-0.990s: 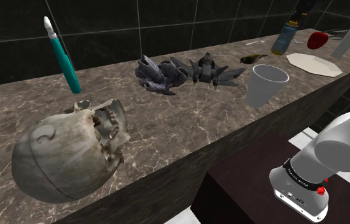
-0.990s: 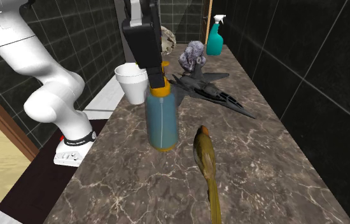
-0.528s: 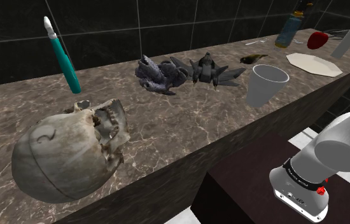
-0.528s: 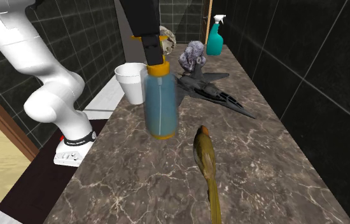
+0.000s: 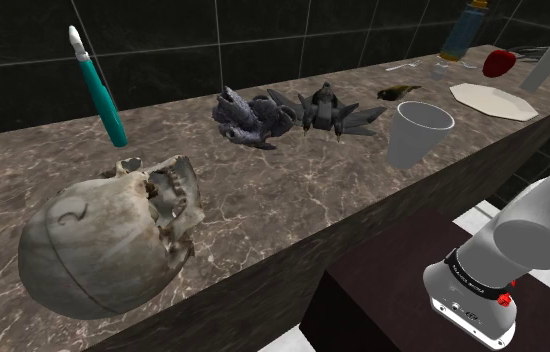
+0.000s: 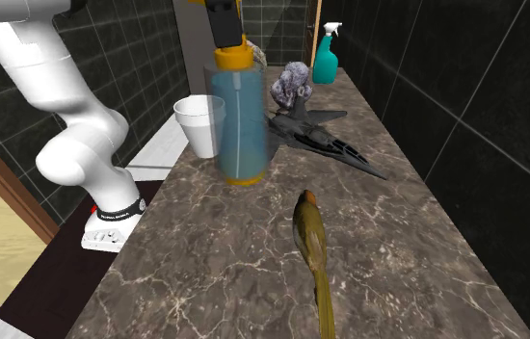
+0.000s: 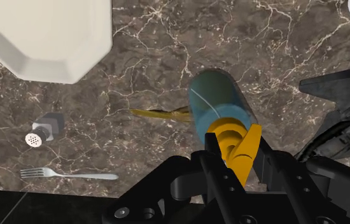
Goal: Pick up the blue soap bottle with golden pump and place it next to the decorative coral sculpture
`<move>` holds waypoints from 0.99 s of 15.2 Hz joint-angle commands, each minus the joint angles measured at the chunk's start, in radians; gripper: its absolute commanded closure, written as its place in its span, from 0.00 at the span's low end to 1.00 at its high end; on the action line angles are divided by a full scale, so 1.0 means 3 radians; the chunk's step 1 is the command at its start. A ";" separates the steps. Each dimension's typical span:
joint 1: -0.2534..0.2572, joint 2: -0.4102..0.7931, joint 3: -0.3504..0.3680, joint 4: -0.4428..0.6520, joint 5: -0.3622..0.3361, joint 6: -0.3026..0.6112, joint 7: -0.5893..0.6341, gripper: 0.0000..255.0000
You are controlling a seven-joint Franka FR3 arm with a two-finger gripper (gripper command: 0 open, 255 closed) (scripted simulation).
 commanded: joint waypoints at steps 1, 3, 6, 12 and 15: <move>-0.0028 0.0129 -0.0051 0.0241 0.0090 -0.0144 -0.0035 1.00; -0.0078 0.0268 -0.0111 0.0494 0.0196 -0.0294 -0.0081 1.00; -0.0213 0.0527 -0.0214 0.0948 0.0420 -0.0561 -0.0163 1.00; 0.0190 0.0073 0.0058 0.0603 0.0053 -0.0512 0.0314 1.00; 0.0379 -0.0261 0.0351 0.0281 -0.0168 -0.0436 0.0691 1.00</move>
